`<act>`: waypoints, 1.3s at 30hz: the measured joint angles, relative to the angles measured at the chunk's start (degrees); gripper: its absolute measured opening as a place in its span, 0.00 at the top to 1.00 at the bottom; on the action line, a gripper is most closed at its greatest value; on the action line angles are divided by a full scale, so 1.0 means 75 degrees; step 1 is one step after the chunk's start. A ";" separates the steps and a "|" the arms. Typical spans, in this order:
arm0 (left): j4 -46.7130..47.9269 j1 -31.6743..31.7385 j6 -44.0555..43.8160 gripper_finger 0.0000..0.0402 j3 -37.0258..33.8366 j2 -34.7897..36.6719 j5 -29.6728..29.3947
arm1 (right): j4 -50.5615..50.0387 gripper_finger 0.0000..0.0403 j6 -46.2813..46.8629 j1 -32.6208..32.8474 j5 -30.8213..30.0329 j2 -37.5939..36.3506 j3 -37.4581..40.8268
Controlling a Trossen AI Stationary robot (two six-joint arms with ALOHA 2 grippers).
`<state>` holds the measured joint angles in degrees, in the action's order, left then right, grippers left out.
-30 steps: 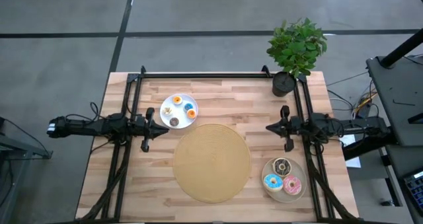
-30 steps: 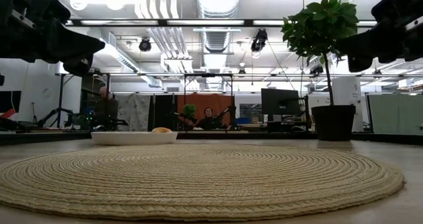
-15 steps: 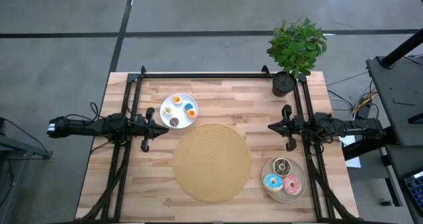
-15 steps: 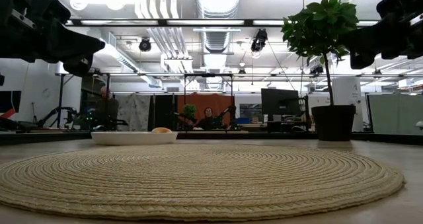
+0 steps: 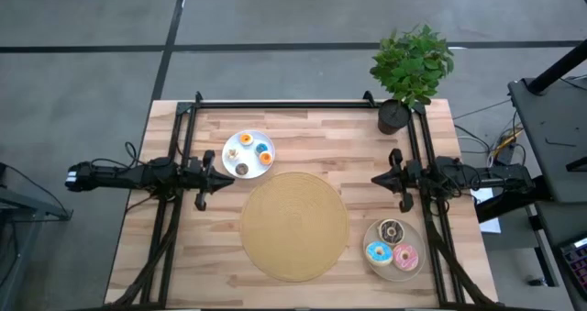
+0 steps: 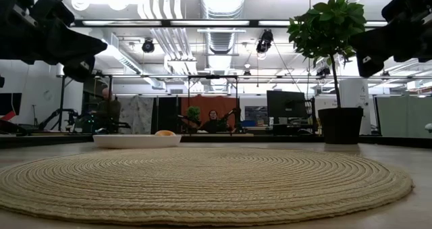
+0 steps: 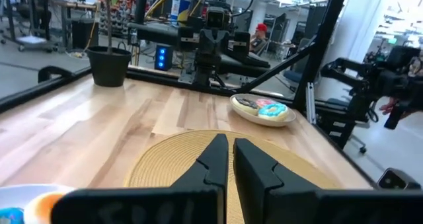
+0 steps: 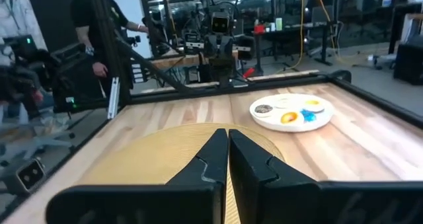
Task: Pick & Place donuts
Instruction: Return to Home Position
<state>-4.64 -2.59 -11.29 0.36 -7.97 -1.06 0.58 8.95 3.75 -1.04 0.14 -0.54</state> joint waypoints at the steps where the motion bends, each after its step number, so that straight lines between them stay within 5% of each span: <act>1: 0.0003 0.0000 -0.0099 1.00 -0.0001 0.0000 0.0000 | 0.0002 0.98 0.0133 0.0000 -0.0003 0.0000 0.0000; 39: 0.0006 -0.0002 -0.0209 1.00 -0.0002 0.0000 0.0000 | 0.0009 0.98 0.0154 -0.0001 -0.0021 0.0006 0.0000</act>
<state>-4.60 -2.61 -12.86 0.34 -7.97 -1.06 0.64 10.11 3.74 -1.20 0.19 -0.54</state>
